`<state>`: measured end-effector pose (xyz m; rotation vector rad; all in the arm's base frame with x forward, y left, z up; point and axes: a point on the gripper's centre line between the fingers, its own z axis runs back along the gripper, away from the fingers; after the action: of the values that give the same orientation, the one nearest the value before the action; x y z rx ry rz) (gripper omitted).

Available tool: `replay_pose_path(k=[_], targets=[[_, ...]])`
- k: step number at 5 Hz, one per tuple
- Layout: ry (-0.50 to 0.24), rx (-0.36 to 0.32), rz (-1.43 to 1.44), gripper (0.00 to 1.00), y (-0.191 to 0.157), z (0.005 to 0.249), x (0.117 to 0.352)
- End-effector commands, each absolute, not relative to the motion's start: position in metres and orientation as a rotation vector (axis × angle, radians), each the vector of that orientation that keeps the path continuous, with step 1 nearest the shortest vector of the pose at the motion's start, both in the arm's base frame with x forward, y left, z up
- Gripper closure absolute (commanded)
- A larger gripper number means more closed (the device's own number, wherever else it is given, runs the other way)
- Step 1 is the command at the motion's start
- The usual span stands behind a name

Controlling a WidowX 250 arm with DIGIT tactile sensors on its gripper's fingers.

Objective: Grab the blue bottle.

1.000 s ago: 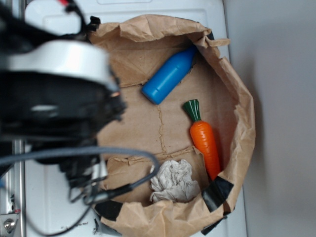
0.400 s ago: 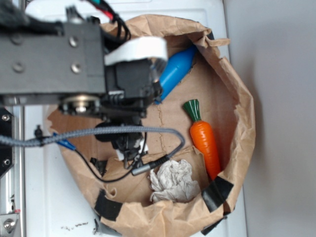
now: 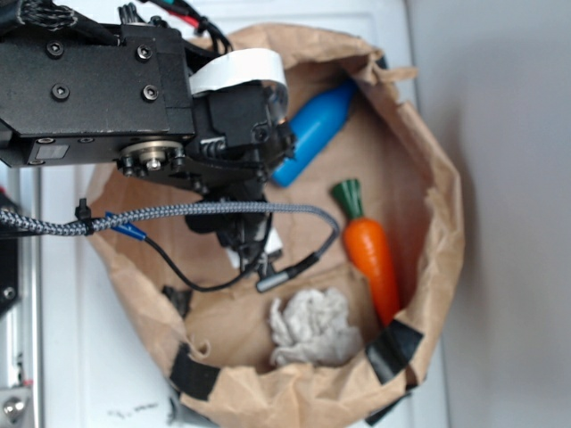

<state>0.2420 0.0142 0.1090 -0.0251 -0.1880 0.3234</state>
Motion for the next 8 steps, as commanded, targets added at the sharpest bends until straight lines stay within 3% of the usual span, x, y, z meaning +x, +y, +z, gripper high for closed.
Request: replay_pose_path(k=[1,3,7,8], targets=[[-0.215,-0.027,0.338,0.0,0.02,0.115,0.245],[-0.268,-0.061,0.413,0.0,0.031,0.076,0.276],[-0.332,0.038,0.562,0.0,0.057,0.043,0.329],[-0.333,0.05,0.553,0.99,0.06,0.037,0.323]])
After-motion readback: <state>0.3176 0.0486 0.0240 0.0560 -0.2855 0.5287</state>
